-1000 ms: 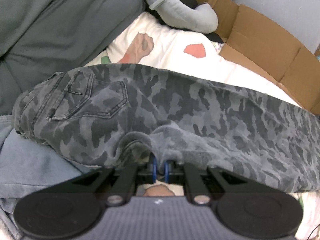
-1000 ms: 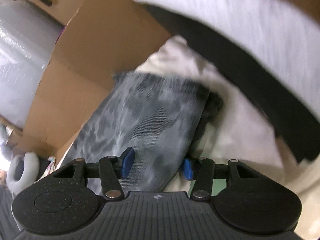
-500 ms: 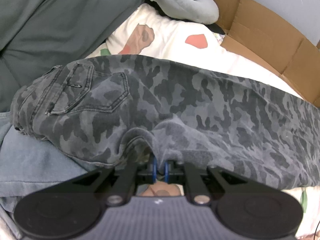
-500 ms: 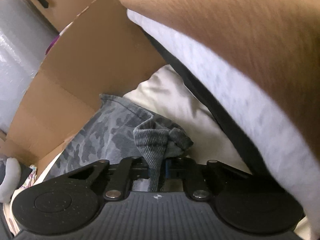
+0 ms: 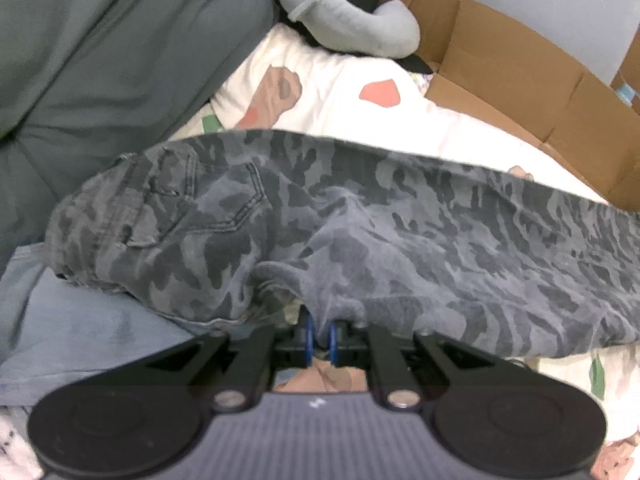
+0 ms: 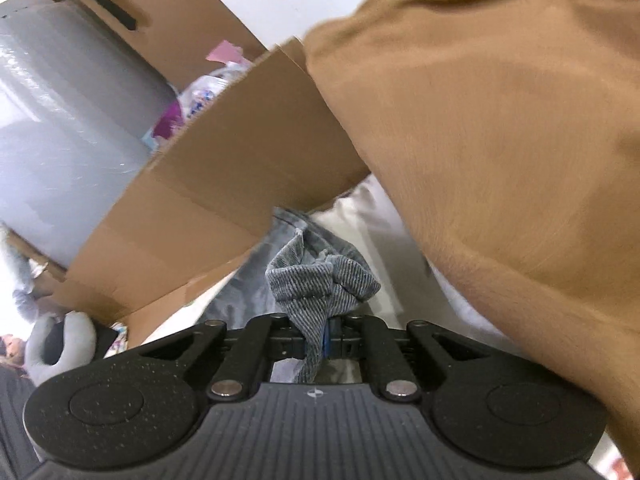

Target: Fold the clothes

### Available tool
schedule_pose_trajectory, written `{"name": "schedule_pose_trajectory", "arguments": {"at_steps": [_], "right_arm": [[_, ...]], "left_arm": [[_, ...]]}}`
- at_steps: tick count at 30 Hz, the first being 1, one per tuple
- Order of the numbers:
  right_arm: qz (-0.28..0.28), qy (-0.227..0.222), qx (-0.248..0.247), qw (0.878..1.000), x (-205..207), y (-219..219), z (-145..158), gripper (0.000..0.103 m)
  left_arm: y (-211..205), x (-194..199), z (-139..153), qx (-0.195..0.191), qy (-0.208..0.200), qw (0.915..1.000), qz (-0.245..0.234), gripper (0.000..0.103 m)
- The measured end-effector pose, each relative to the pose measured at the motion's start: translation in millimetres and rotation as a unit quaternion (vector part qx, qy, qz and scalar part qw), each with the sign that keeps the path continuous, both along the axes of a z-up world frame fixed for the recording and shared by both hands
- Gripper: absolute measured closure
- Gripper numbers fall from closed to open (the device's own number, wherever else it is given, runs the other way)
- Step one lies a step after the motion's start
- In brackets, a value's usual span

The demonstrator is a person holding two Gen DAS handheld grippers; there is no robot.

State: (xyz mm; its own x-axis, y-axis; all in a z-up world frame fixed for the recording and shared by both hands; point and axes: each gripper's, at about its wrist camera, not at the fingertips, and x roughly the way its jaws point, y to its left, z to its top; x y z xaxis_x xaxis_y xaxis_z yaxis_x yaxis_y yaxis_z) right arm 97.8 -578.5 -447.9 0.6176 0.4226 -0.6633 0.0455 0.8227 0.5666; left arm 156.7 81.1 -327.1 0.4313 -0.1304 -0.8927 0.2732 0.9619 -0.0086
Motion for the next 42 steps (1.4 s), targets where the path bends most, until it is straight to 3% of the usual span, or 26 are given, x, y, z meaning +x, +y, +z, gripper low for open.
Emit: {"name": "schedule_pose_trajectory", "arguments": {"at_steps": [9, 26, 33, 42], "right_arm": [[0.020, 0.029, 0.007, 0.999, -41, -37, 37, 0.099], [-0.004, 0.068, -0.001, 0.998, -122, -125, 66, 0.099], [-0.016, 0.089, -0.002, 0.996, -148, -152, 74, 0.099], [-0.019, 0.115, -0.037, 0.992, -184, -186, 86, 0.099]], "left_arm": [[9, -20, 28, 0.012, -0.009, 0.9997, -0.020, 0.096], [-15, -80, 5, 0.020, 0.015, 0.9995, -0.017, 0.096], [-15, -82, 7, 0.012, 0.011, 0.9997, -0.019, 0.096], [0, -81, -1, -0.006, 0.015, 0.9996, -0.025, 0.096]]}}
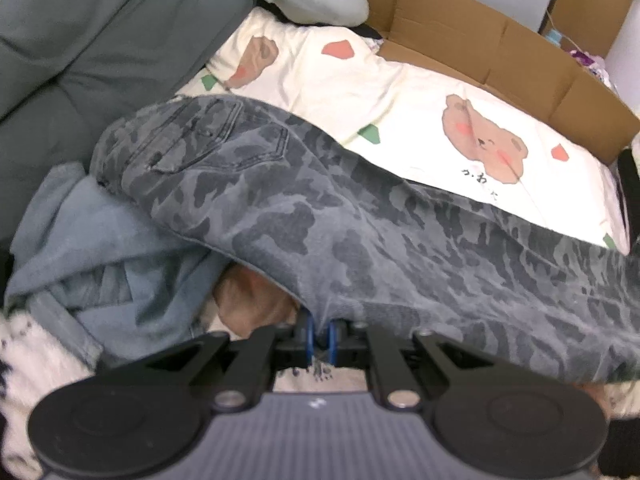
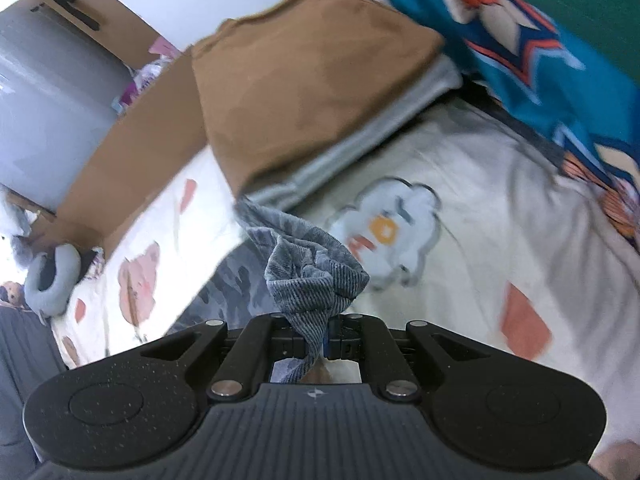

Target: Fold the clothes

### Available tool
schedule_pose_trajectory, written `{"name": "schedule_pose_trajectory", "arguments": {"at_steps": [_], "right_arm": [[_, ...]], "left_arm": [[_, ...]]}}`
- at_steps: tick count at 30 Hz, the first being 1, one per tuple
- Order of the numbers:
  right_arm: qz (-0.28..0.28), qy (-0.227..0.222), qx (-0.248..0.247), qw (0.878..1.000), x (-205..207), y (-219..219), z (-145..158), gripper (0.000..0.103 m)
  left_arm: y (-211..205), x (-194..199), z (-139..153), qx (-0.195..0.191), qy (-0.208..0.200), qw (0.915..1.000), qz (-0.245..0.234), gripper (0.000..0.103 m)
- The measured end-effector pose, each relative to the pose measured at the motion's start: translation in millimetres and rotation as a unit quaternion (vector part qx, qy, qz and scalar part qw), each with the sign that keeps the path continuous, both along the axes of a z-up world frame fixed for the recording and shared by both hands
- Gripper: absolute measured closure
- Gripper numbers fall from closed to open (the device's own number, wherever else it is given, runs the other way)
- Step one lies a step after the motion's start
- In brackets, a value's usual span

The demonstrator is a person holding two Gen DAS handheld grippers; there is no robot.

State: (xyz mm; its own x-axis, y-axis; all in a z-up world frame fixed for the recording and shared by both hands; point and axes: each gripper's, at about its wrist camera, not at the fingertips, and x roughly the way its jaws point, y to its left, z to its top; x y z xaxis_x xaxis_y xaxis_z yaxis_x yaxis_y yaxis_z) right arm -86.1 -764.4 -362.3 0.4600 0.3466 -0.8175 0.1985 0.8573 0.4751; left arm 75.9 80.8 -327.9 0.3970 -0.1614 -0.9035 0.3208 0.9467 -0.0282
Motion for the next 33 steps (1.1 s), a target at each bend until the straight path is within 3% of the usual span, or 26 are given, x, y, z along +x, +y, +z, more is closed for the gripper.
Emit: {"name": "schedule_pose_trajectory", "arguments": {"at_steps": [18, 25, 33], "right_arm": [[-0.030, 0.117, -0.027, 0.992, -52, -42, -55, 0.099], [-0.049, 0.145, -0.030, 0.988, -54, -53, -43, 0.099], [-0.077, 0.208, -0.015, 0.975, -57, -63, -91, 0.097]], "left_arm": [[-15, 17, 10, 0.028, 0.029, 0.9992, -0.001, 0.096], [-14, 15, 26, 0.030, 0.033, 0.9988, -0.020, 0.096], [-11, 22, -18, 0.062, 0.064, 0.9954, -0.034, 0.096]]}}
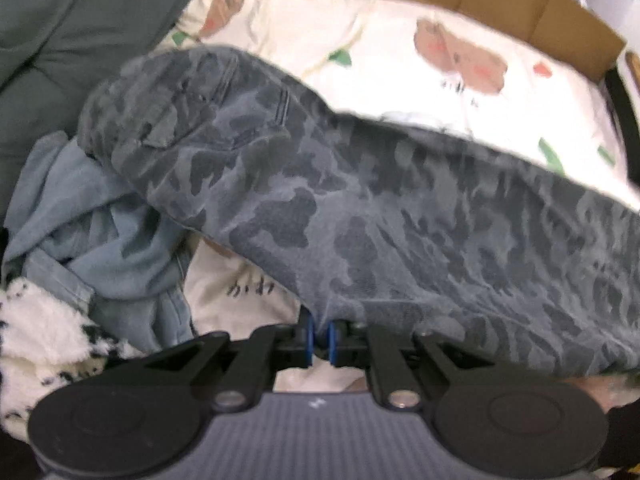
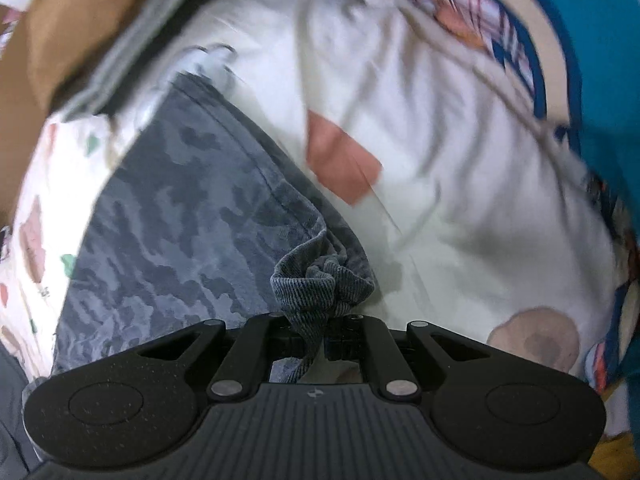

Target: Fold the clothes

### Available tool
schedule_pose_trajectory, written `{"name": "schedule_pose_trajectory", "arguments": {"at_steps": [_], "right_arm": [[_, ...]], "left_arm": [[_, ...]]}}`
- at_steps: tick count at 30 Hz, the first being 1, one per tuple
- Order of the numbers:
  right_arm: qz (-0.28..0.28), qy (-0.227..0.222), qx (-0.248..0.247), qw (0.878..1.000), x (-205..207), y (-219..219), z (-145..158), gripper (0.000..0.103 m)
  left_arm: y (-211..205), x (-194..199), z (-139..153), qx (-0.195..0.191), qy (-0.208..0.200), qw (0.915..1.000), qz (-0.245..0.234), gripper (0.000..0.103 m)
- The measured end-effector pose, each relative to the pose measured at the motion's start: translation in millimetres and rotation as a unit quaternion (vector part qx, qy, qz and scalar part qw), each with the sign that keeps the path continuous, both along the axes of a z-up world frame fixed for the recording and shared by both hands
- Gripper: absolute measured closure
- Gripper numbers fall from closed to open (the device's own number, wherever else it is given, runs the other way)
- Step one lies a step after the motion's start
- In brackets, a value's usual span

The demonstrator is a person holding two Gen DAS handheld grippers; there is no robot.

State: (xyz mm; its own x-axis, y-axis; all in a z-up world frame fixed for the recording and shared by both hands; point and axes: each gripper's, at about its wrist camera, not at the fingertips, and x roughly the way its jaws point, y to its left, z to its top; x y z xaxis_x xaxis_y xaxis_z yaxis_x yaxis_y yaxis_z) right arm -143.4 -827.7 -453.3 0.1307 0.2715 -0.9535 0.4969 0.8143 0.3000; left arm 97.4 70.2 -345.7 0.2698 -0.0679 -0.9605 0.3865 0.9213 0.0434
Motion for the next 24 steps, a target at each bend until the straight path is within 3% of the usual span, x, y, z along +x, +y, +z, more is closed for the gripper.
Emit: {"name": "schedule_pose_trajectory", "arguments": {"at_steps": [7, 9, 11, 15, 19, 24], "right_arm": [[0.004, 0.061, 0.003, 0.998, 4, 2, -32, 0.090], [0.010, 0.079, -0.003, 0.997, 8, 3, -33, 0.081], [0.017, 0.096, -0.009, 0.995, 11, 4, -33, 0.066], [0.057, 0.107, -0.034, 0.992, 20, 4, -23, 0.063], [0.087, 0.084, -0.052, 0.991, 28, 2, -5, 0.063], [0.112, 0.051, -0.073, 0.990, 42, -10, 17, 0.063]], "left_arm": [[9, 0, -51, 0.027, 0.026, 0.9991, 0.018, 0.095], [10, 0, -63, 0.034, 0.034, 0.9985, 0.027, 0.095], [12, -1, -67, 0.032, 0.043, 0.9980, 0.036, 0.094], [15, -7, -57, 0.025, 0.048, 0.9981, 0.029, 0.088], [18, -6, -37, 0.019, 0.041, 0.9988, 0.021, 0.078], [13, -6, -13, 0.019, 0.024, 0.9995, 0.012, 0.078]]}}
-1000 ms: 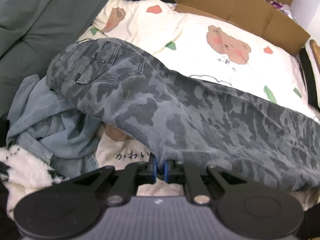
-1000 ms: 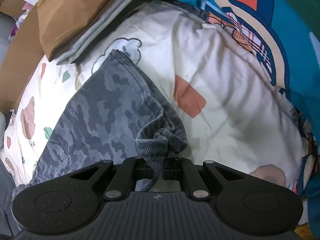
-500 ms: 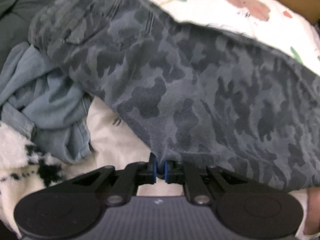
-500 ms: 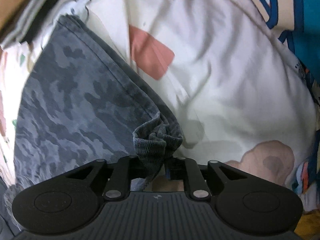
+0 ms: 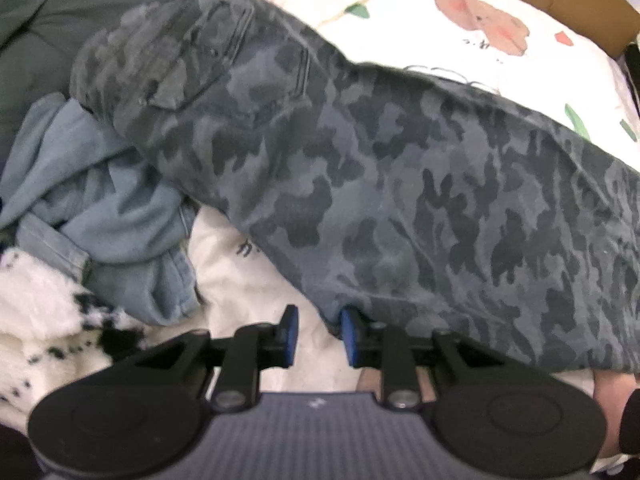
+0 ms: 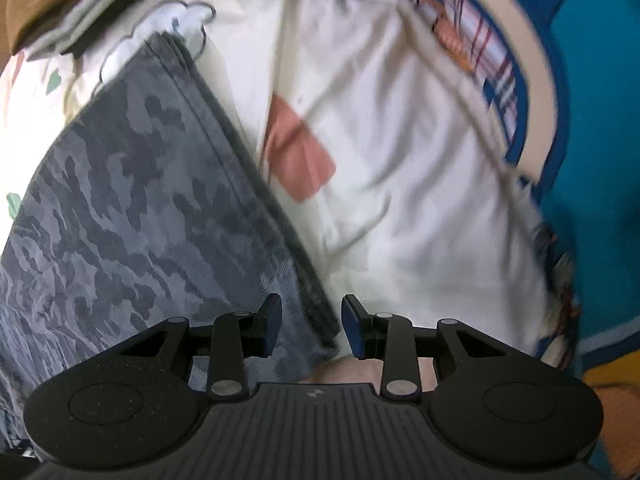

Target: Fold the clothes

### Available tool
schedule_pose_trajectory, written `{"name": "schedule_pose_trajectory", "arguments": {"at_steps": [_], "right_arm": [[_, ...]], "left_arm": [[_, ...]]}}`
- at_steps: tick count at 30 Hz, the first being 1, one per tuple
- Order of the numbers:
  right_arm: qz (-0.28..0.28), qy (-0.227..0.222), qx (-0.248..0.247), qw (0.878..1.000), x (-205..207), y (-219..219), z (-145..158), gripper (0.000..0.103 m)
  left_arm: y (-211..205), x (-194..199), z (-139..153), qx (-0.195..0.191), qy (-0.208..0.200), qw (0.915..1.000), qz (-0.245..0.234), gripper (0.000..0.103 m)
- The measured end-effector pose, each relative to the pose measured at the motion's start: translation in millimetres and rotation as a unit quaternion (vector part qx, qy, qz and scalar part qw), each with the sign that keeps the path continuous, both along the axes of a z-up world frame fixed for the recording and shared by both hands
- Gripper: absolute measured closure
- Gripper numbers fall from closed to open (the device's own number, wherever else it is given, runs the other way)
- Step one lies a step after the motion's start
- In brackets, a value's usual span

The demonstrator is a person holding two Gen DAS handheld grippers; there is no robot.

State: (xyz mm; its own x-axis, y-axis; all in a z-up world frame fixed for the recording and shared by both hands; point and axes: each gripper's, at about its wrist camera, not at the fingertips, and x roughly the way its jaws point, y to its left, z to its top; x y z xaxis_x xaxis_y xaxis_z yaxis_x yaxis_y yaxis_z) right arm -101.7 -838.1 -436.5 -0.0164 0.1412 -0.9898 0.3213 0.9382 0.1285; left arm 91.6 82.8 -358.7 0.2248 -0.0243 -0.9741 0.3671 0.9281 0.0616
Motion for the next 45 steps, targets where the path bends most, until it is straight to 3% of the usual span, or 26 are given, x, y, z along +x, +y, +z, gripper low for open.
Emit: {"name": "schedule_pose_trajectory", "arguments": {"at_steps": [5, 9, 14, 17, 21, 27, 37, 45], "right_arm": [[0.025, -0.072, 0.010, 0.997, 28, -2, 13, 0.057], [0.053, -0.135, 0.024, 0.989, 59, 5, 17, 0.050], [0.107, -0.175, 0.029, 0.978, 94, 25, 1, 0.046], [0.141, -0.188, 0.028, 0.972, 111, 35, -7, 0.046], [0.161, -0.203, 0.031, 0.965, 126, 43, -14, 0.046], [0.187, -0.226, 0.034, 0.955, 152, 50, -28, 0.040], [0.250, -0.222, 0.045, 0.941, 189, 77, -59, 0.040], [0.279, -0.211, 0.062, 0.935, 202, 78, -71, 0.040]], "left_arm": [[-6, 14, 20, -0.007, -0.026, 0.9996, 0.012, 0.078], [-16, 31, 29, -0.013, -0.044, 0.9989, 0.002, 0.069], [-41, 50, 26, -0.013, -0.053, 0.9982, -0.023, 0.067], [-59, 58, 21, -0.012, -0.051, 0.9977, -0.044, 0.065], [-83, 68, 14, -0.010, -0.053, 0.9956, -0.077, 0.055], [-122, 86, 0, -0.010, -0.048, 0.9899, -0.133, 0.053], [-189, 106, -32, -0.006, -0.041, 0.9786, -0.201, 0.048], [-216, 106, -44, -0.012, -0.039, 0.9724, -0.230, 0.048]]}}
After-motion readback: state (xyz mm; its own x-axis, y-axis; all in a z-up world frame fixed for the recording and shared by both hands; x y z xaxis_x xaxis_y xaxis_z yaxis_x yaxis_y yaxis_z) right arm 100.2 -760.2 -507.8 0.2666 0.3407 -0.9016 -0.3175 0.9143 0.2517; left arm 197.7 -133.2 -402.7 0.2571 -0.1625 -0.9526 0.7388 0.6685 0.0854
